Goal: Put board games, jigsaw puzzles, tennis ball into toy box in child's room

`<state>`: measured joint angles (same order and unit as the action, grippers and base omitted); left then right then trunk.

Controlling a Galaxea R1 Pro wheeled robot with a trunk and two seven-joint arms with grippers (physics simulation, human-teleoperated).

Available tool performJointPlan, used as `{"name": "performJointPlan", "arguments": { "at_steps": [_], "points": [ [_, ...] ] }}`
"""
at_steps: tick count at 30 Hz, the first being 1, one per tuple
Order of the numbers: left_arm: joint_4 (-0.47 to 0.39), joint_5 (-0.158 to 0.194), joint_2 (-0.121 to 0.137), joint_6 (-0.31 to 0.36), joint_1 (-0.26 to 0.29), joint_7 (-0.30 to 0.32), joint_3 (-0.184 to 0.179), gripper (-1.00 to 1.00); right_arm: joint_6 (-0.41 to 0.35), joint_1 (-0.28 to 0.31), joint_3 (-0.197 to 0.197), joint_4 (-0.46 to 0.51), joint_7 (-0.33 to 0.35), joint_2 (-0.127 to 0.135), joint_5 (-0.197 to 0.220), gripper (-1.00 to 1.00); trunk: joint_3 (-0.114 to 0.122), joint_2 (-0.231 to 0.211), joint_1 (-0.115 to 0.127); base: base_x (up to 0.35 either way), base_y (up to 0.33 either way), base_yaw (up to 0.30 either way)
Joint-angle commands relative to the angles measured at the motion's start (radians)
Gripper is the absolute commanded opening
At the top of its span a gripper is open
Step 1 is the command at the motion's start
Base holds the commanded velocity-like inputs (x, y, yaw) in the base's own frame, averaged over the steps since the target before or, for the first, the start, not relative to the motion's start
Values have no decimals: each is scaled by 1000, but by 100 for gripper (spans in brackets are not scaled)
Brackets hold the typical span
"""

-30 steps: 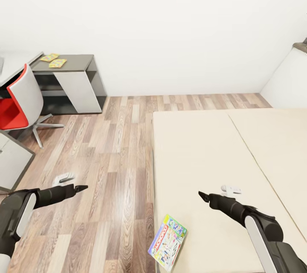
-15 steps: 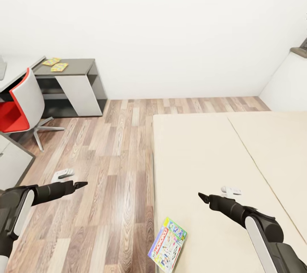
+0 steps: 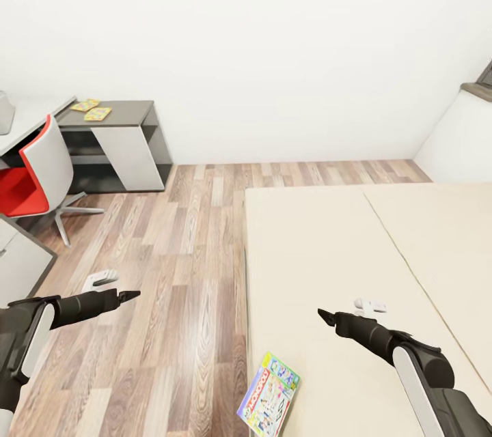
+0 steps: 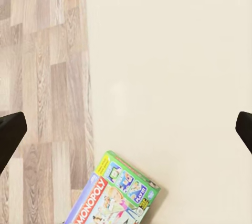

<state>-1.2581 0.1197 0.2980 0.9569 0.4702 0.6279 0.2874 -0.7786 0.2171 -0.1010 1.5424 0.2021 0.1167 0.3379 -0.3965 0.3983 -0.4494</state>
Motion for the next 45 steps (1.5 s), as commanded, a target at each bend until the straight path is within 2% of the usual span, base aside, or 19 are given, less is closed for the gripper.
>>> {"name": "performJointPlan", "arguments": {
  "at_steps": [1, 45],
  "points": [
    [0, 8, 0, 8, 1, -2, 1, 100, -5, 1, -2, 1, 7, 0, -4, 100, 0, 2, -1, 0, 0, 0],
    [0, 9, 0, 7, 1, -1, 0, 100, -4, 1, -1, -1, 8, -1, -2, 100, 72, 2, -1, 0, 0, 0]
  ]
}}
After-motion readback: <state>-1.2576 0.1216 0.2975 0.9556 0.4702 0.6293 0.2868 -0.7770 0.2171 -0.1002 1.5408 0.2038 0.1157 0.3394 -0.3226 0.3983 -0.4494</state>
